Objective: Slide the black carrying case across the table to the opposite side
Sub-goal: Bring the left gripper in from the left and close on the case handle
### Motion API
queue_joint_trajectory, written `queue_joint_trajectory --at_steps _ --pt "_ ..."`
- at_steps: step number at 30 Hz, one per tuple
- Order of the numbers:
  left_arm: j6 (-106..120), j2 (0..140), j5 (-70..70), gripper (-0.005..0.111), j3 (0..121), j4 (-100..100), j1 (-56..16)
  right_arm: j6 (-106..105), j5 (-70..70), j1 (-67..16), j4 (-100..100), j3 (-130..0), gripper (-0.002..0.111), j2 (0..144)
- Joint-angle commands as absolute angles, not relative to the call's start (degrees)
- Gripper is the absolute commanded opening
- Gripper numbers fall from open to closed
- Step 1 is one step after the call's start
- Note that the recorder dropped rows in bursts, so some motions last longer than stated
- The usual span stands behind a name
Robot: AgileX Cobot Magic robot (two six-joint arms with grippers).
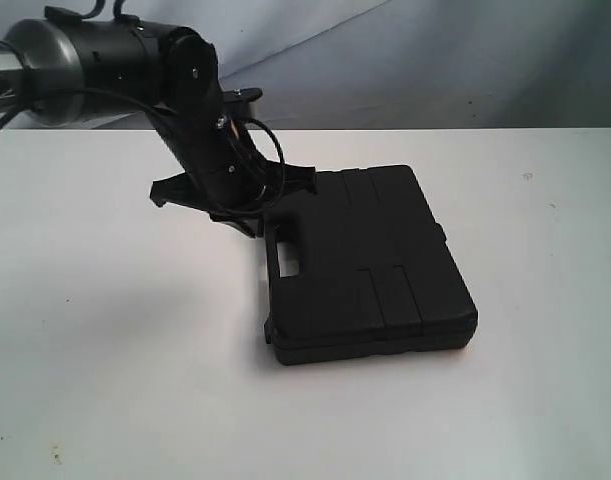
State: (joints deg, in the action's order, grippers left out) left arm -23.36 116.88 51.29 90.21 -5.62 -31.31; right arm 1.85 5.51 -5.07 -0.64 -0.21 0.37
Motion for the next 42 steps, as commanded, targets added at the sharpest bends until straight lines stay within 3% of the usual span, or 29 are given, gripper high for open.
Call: queue_joint_trajectory --at_steps 1,5,42 --pt "-23.9 121.7 54.7 0.016 96.2 -5.4 -31.6 1.7 5.3 -4.6 -0.3 0.0 0.000 0.0" --pt "-23.9 123.5 54.3 0.032 97.6 -5.3 -31.5 1.7 5.3 -4.6 -0.3 0.0 0.000 0.0" --pt "-23.9 133.2 46.8 0.030 97.6 -5.1 -31.4 1.7 5.3 -4.6 -0.3 0.0 0.000 0.0"
